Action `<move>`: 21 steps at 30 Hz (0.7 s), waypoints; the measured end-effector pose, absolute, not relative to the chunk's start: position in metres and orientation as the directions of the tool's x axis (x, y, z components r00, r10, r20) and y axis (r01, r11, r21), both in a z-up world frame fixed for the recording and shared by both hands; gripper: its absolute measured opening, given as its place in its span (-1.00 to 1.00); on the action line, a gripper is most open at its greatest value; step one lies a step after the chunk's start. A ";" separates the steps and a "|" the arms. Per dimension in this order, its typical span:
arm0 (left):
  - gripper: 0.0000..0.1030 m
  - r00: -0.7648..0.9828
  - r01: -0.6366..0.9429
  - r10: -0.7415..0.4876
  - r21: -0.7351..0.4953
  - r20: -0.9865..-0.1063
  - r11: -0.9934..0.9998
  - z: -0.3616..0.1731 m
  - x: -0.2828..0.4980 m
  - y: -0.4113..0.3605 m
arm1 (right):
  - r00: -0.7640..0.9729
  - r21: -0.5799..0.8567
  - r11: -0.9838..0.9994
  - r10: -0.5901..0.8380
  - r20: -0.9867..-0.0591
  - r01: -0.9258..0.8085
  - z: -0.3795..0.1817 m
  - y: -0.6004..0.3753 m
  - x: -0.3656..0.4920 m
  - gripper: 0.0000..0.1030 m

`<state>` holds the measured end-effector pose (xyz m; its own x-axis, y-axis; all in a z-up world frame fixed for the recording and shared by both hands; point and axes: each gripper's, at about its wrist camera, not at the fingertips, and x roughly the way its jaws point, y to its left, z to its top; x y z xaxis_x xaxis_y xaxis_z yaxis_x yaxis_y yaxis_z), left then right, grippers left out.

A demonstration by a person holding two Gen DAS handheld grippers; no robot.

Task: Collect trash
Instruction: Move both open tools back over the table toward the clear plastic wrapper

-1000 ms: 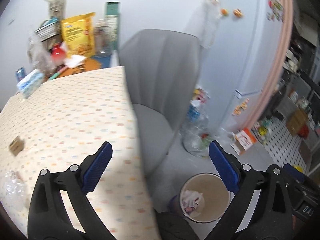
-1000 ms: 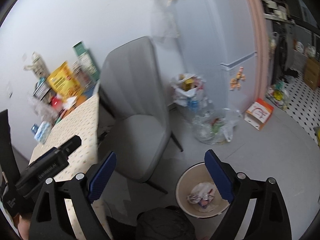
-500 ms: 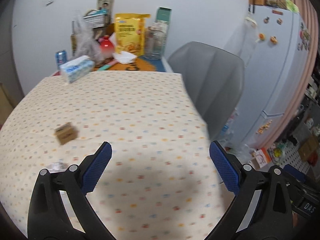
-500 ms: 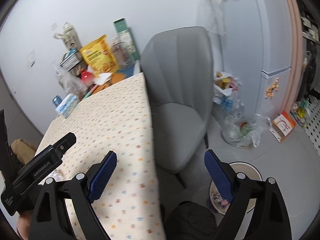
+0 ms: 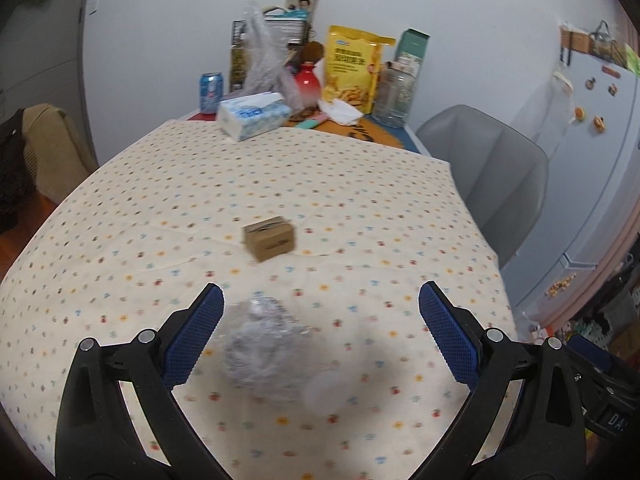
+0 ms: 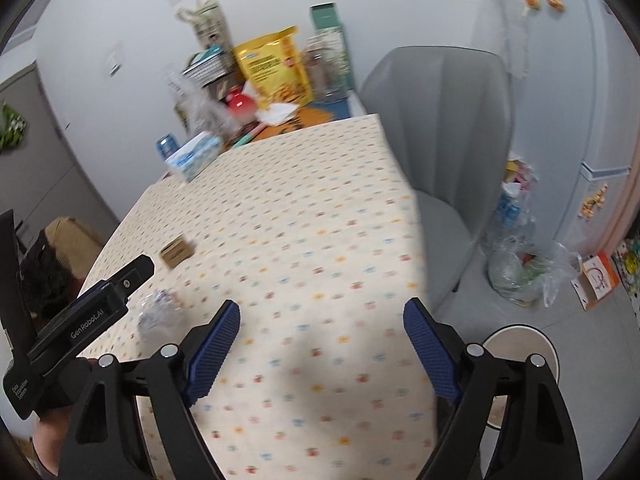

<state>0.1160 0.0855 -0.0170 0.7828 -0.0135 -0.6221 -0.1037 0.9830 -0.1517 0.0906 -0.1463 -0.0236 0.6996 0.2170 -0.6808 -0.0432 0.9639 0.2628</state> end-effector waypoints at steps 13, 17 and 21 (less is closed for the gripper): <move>0.88 0.764 -0.262 0.082 -0.191 -0.640 0.946 -0.033 0.088 0.181 | 0.614 0.222 0.947 0.319 -0.722 -0.231 -0.033 -0.042 0.097 0.42; 0.88 0.761 -0.292 0.097 -0.205 -0.641 0.934 -0.035 0.085 0.202 | 0.576 0.221 0.938 0.340 -0.743 -0.269 -0.042 -0.020 0.101 0.30; 0.88 0.754 -0.311 0.099 -0.221 -0.649 0.924 -0.042 0.083 0.216 | 0.542 0.216 0.928 0.355 -0.762 -0.304 -0.051 0.001 0.105 0.21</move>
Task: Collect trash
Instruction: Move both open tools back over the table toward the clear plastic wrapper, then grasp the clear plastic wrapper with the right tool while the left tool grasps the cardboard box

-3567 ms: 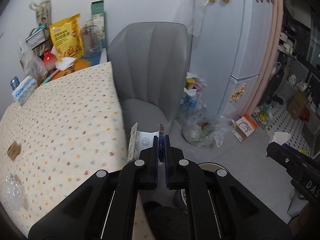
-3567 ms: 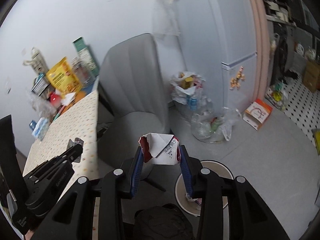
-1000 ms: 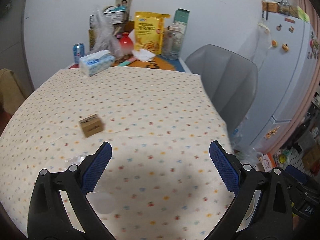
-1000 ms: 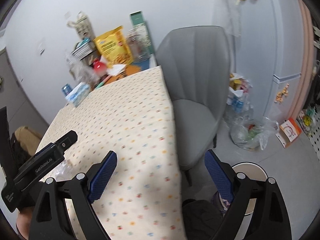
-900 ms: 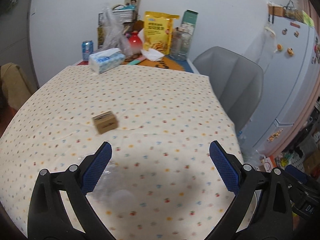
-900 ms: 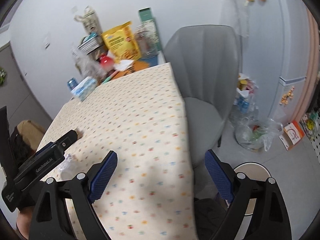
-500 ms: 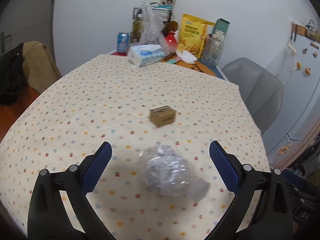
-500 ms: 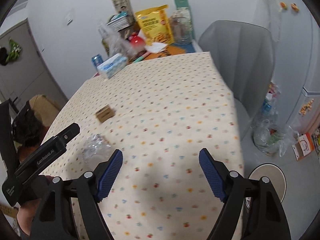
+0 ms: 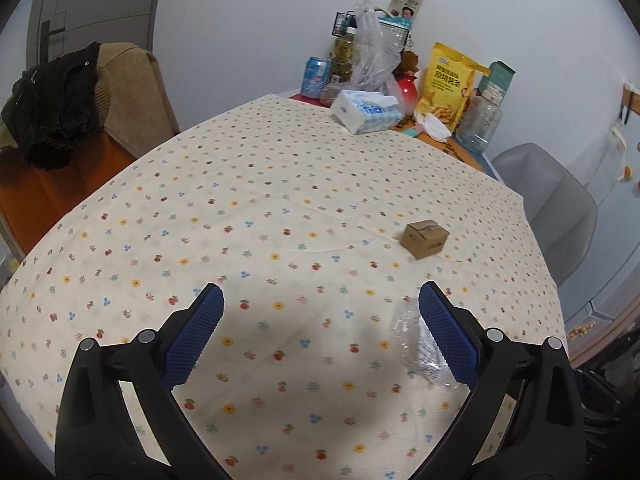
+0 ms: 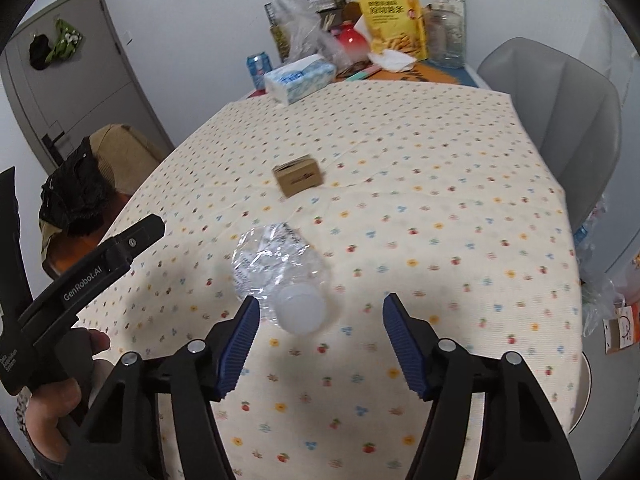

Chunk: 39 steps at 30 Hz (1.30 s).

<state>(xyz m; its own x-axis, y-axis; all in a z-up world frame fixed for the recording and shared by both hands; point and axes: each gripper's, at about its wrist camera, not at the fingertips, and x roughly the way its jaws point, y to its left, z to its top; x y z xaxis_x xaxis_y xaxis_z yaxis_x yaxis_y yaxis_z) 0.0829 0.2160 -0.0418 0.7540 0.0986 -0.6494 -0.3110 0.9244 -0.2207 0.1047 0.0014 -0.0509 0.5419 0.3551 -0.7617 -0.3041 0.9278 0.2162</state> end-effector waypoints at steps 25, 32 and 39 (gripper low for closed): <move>0.89 0.756 -0.235 0.081 -0.155 -0.649 0.960 -0.026 0.132 0.178 | 0.603 0.217 0.945 0.322 -0.730 -0.243 -0.035 -0.033 0.132 -0.38; 0.89 0.755 -0.195 0.060 -0.136 -0.653 0.971 -0.022 0.154 0.160 | 0.625 0.242 0.956 0.290 -0.725 -0.163 -0.033 -0.067 0.144 -0.38; 0.88 0.730 -0.186 0.043 -0.138 -0.682 0.973 -0.037 0.177 0.154 | 0.632 0.253 0.960 0.272 -0.726 -0.122 -0.038 -0.086 0.152 -0.38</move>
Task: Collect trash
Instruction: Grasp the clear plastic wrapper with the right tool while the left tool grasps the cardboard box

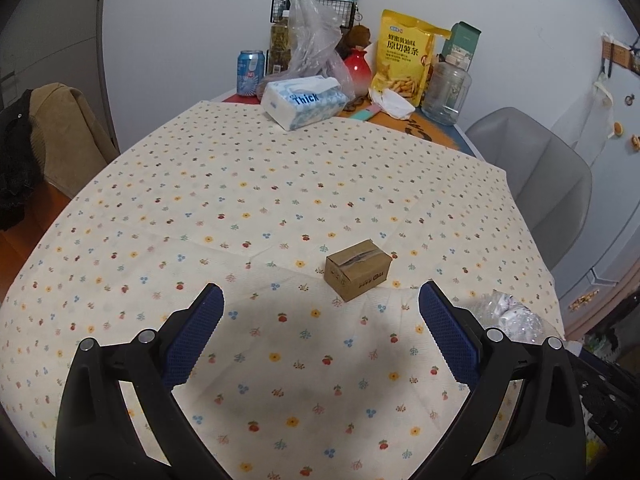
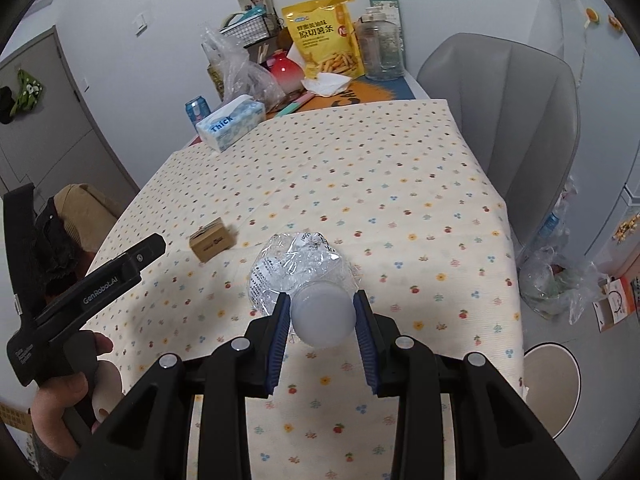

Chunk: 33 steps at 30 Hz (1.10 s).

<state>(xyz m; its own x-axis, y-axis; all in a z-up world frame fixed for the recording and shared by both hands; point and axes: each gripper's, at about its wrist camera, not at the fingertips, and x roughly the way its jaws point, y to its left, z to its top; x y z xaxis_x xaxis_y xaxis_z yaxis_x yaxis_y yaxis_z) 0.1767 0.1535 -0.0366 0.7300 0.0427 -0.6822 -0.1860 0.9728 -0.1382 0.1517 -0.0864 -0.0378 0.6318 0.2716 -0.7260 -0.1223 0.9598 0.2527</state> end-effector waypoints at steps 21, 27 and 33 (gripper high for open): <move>0.88 0.643 -0.200 0.097 -0.044 -0.759 0.979 -0.067 0.248 0.124 | 0.601 0.326 0.942 0.304 -0.739 -0.075 -0.062 -0.116 0.198 -0.38; 0.32 0.627 -0.213 0.110 -0.034 -0.771 0.976 -0.075 0.258 0.125 | 0.595 0.342 0.937 0.314 -0.740 -0.069 -0.066 -0.121 0.199 -0.37; 0.03 0.647 -0.208 0.112 -0.033 -0.754 0.978 -0.066 0.247 0.123 | 0.602 0.340 0.938 0.310 -0.736 -0.066 -0.061 -0.123 0.193 -0.37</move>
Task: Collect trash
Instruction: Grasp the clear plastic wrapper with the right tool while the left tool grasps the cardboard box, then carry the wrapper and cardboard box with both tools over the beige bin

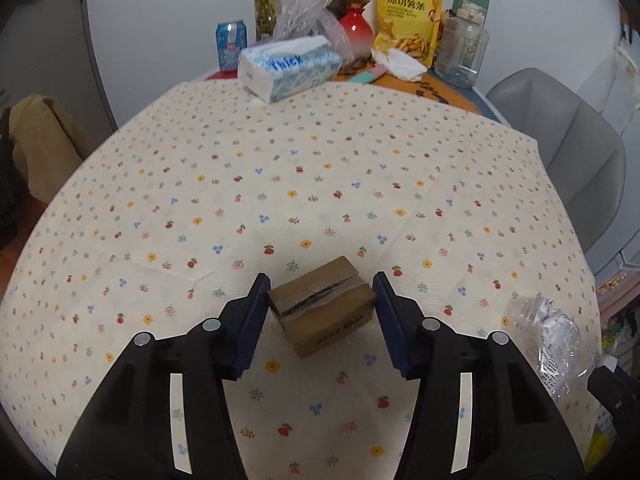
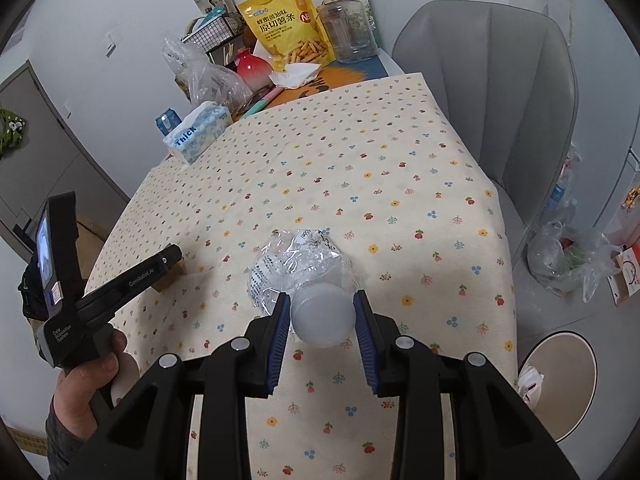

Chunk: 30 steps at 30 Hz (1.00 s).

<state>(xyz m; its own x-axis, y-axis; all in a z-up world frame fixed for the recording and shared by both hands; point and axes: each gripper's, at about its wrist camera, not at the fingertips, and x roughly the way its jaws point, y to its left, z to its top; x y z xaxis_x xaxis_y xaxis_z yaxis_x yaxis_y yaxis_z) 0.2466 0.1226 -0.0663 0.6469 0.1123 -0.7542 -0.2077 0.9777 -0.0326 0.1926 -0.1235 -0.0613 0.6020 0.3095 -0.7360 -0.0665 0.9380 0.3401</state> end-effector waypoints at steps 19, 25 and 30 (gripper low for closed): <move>0.03 0.734 -0.111 0.056 -0.038 -0.677 0.993 -0.027 0.176 0.071 | 0.697 0.333 0.942 0.271 -0.664 -0.049 -0.023 -0.156 0.124 -0.38; 0.03 0.747 -0.065 0.023 -0.039 -0.664 0.997 -0.019 0.164 0.042 | 0.727 0.324 0.946 0.241 -0.643 -0.027 -0.012 -0.177 0.105 -0.38; 0.03 0.756 -0.012 -0.016 -0.038 -0.654 0.999 -0.013 0.157 0.013 | 0.749 0.325 0.946 0.207 -0.629 0.011 -0.007 -0.204 0.090 -0.38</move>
<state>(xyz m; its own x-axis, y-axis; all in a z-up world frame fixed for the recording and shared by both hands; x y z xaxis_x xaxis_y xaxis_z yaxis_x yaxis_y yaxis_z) 0.1565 0.0126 -0.0126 0.7562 -0.0158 -0.6542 -0.0122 0.9992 -0.0383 0.0897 -0.2038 -0.0067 0.7491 0.2070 -0.6293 0.0114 0.9458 0.3246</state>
